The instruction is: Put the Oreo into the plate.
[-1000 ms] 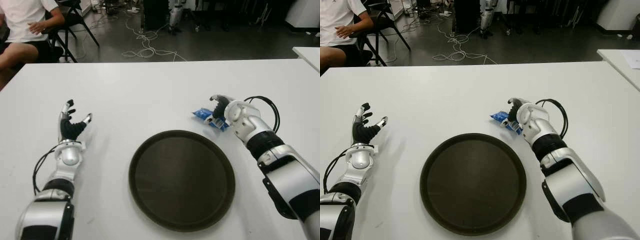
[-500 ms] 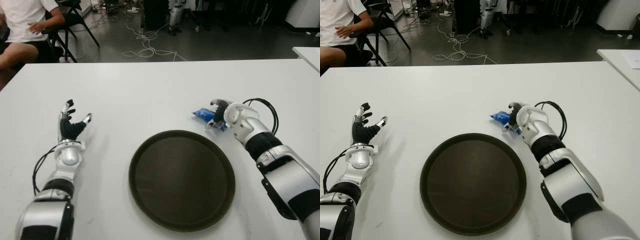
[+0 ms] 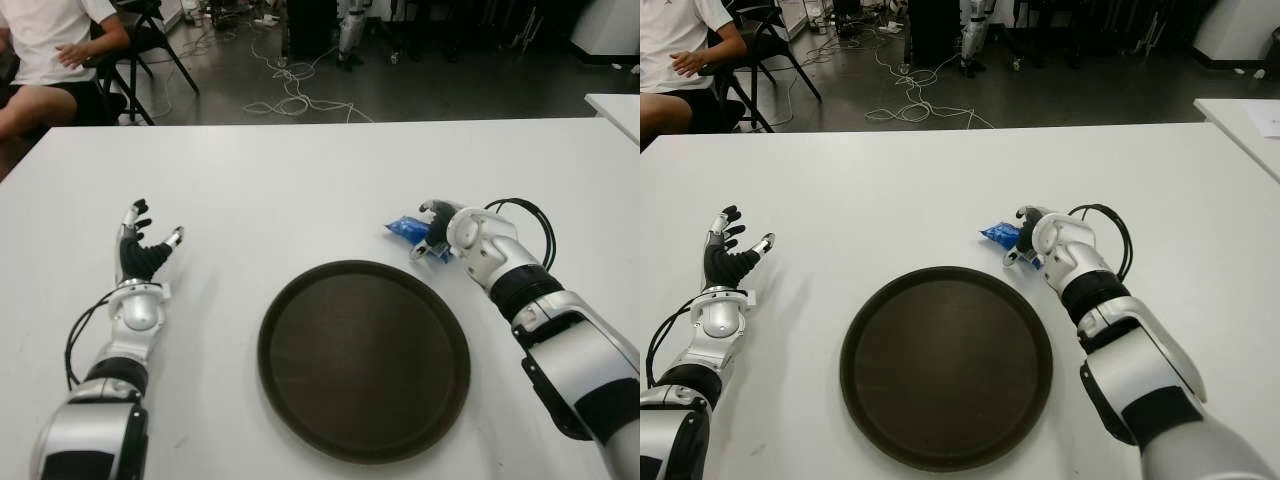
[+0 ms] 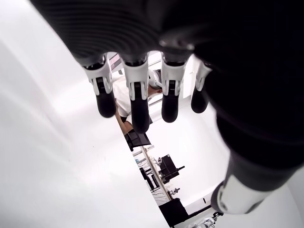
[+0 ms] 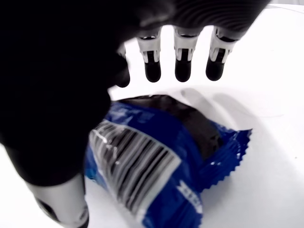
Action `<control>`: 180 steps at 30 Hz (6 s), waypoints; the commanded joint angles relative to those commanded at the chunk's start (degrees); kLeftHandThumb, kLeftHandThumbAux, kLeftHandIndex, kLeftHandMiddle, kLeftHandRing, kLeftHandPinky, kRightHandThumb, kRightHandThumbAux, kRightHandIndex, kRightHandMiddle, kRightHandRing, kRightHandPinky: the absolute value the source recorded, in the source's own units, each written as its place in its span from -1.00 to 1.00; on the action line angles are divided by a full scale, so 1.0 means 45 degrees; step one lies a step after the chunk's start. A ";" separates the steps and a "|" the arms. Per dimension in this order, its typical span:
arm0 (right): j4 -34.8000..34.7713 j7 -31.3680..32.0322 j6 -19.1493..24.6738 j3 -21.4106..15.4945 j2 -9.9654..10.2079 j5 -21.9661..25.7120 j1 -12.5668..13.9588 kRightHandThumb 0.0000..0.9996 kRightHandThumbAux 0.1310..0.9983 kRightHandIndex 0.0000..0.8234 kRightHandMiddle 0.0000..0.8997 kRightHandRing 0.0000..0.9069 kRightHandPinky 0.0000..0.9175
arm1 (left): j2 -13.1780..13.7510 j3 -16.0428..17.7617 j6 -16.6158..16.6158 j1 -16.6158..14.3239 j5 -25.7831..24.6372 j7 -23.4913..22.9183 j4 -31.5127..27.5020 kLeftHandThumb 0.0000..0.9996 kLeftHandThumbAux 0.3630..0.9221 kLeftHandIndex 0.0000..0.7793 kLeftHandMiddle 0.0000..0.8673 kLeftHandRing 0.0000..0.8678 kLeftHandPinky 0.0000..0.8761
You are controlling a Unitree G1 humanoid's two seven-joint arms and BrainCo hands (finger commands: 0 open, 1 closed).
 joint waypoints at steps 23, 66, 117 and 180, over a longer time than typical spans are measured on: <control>0.1344 0.1206 -0.1820 0.0094 -0.0023 0.0214 -0.0469 -1.00 0.58 -0.86 -0.84 -0.94 -1.00 | 0.0003 0.0023 0.0042 -0.0028 -0.0025 0.0050 0.0066 -0.77 0.32 -0.74 -0.65 -0.64 -0.64; 0.2551 0.1865 -0.3199 0.0258 0.0053 0.0190 -0.1155 -1.00 0.59 -0.86 -0.89 -0.97 -1.00 | 0.0106 -0.0076 0.0109 -0.0017 0.0090 -0.0047 0.0036 -0.77 0.26 -0.74 -0.66 -0.66 -0.72; 0.0764 0.0800 -0.0945 0.0316 -0.0848 -0.0265 -0.0279 -1.00 0.62 -0.84 -0.85 -0.90 -1.00 | 0.0078 -0.0041 0.0153 -0.0017 0.0074 -0.0089 -0.0027 -0.78 0.25 -0.76 -0.65 -0.65 -0.68; -0.0908 0.1722 -0.0421 0.0265 -0.0619 -0.0133 -0.0222 -1.00 0.59 -0.91 -0.86 -0.97 -1.00 | 0.0100 -0.0059 0.0069 -0.0021 0.0121 -0.0081 -0.0010 -0.74 0.26 -0.74 -0.64 -0.63 -0.64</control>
